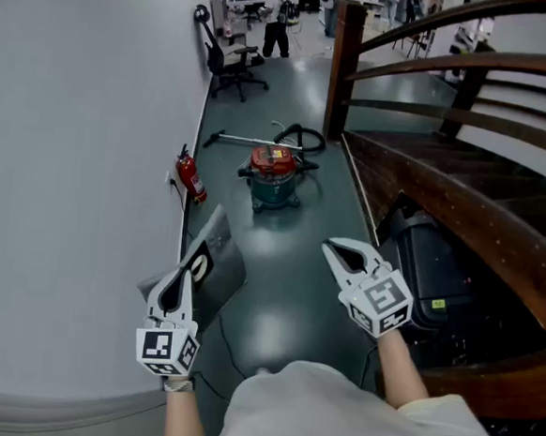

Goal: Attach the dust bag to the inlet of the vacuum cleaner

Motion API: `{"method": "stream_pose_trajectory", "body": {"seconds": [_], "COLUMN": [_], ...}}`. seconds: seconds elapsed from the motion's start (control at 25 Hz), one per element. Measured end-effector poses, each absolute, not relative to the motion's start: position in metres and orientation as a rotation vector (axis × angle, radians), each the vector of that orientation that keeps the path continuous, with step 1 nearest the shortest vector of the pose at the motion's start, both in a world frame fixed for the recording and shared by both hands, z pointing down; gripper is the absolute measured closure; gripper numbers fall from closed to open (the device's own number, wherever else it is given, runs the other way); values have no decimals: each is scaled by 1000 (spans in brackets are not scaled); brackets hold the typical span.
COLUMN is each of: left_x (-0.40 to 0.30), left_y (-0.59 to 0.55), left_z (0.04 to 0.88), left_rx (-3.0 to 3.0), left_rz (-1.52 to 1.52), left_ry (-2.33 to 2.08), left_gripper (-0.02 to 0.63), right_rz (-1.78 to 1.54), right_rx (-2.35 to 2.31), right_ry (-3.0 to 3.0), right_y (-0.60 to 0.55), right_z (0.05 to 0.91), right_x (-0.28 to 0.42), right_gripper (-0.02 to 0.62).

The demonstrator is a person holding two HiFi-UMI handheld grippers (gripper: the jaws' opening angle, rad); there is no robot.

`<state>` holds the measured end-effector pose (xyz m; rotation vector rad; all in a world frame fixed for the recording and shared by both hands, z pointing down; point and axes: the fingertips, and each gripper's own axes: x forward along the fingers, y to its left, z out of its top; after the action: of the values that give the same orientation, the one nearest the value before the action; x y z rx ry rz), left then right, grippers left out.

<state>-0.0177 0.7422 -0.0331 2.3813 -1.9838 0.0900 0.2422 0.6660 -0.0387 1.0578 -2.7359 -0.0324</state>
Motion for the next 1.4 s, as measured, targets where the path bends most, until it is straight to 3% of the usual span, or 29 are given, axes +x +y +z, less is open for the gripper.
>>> {"method": "stream_pose_trajectory", "body": {"seconds": [0.72,1.4], "left_x": [3,46], "left_y": [725,711], "left_z": [-36,-27], "left_rx": [2410,2344], "left_rz": [201,205], "left_ry": [-2024,-2072], "left_gripper": [592,592], "right_rz": [-77,-83], "right_rx": [979,874], "right_ry": [-2766,-2723], "right_y": [657,636], "right_z": [-33,-10], "right_x": [248,303], "right_gripper": [569,569]}}
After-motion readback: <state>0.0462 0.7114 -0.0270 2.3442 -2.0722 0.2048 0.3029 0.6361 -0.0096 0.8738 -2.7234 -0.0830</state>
